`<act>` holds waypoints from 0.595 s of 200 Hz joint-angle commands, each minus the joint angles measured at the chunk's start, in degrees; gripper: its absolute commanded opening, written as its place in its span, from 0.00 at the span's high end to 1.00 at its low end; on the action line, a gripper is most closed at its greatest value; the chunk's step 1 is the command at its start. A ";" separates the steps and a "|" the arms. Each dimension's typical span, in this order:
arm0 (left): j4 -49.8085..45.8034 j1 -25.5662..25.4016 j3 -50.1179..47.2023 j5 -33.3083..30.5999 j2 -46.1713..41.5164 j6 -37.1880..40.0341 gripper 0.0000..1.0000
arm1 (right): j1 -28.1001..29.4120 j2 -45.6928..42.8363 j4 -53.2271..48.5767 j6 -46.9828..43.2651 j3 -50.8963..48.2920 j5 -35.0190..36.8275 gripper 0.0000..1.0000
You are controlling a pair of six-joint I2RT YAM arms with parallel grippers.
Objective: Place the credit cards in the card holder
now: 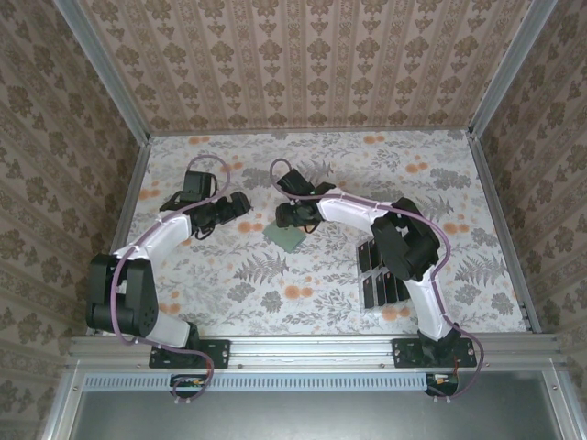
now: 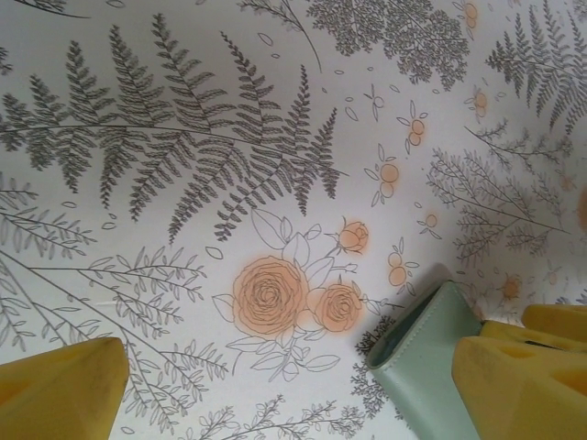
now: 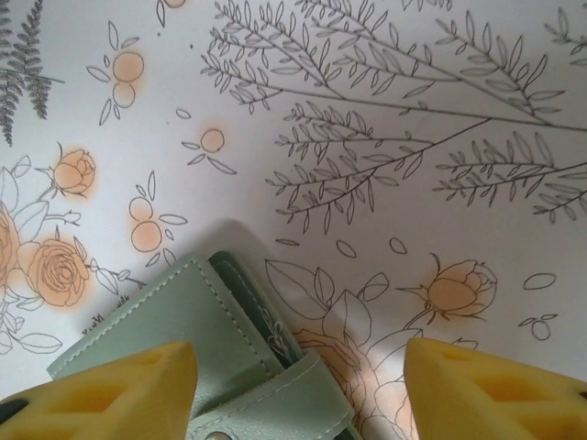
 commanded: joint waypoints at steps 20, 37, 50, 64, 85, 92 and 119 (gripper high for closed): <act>1.25 0.43 -0.96 3.19 0.94 -1.59 0.00 | 0.35 -2.19 -0.01 -0.17 -4.97 -0.59 0.49; 2.34 0.41 -1.76 3.64 0.48 -2.19 0.00 | 0.35 -3.25 0.71 -0.05 -6.96 -0.66 0.53; 2.75 0.41 -2.18 3.91 0.33 -2.69 0.00 | 0.35 -4.31 1.20 0.21 -8.66 -0.64 0.54; 2.92 0.40 -2.28 4.17 0.39 -3.14 0.00 | 0.44 -5.49 2.01 0.62 -10.78 -0.59 0.56; 3.19 0.24 -2.26 4.45 0.50 -3.65 0.00 | 0.56 -7.61 3.28 1.19 -14.05 -0.49 0.57; 3.28 0.23 -2.17 4.45 0.53 -3.87 0.00 | 0.65 -8.20 3.65 1.27 -15.07 -0.40 0.58; 3.28 -0.51 -1.68 4.49 0.80 -4.43 0.00 | 1.19 -10.47 4.30 2.30 -18.80 -0.26 0.60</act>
